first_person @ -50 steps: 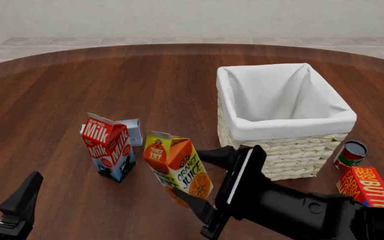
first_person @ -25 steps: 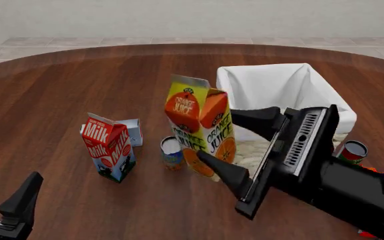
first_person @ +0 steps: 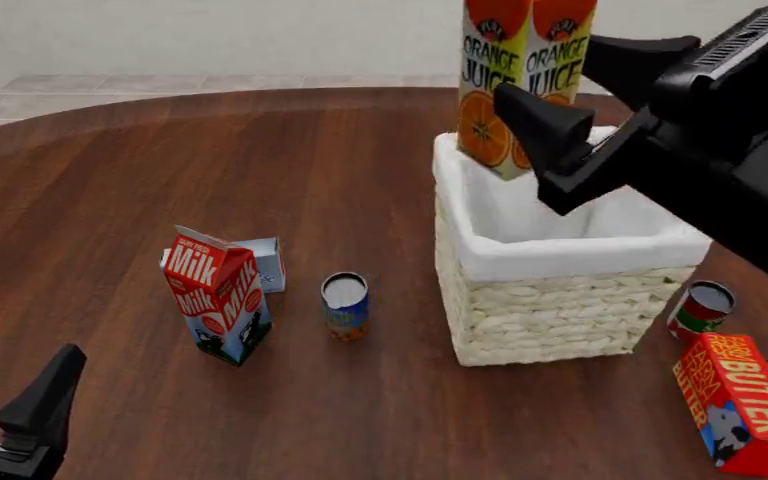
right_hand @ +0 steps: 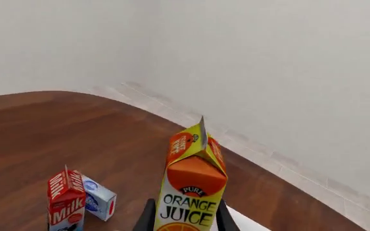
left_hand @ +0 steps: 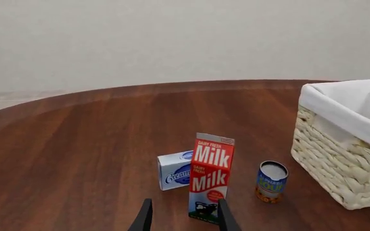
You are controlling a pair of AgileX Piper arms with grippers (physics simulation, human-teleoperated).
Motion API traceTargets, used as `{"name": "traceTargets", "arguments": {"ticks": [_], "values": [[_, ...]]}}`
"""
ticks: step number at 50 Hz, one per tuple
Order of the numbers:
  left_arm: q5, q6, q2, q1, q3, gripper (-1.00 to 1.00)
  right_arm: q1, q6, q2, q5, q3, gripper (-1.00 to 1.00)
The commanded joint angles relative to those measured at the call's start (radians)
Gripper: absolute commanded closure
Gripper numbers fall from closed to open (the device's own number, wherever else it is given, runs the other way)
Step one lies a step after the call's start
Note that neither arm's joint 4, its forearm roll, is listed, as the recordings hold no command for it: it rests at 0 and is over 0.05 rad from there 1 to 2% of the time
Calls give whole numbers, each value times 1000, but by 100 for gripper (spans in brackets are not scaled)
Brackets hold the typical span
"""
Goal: Pick up the orange juice, and put it in the basket.
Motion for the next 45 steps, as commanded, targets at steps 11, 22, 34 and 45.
{"name": "traceTargets", "arguments": {"ticks": [11,22,34,45], "values": [[-6,-8,-1,3,0,-100,-252,30,205,-1,-186,100],[-8,-9,-1,2,0,-100,-317,27,224,-50,-137,100],[-8,-8,-1,2,0,-100,-338,50,252,-116,-57,100],[-9,-9,-2,1,-1,-100,-331,68,275,-191,16,100]]}}
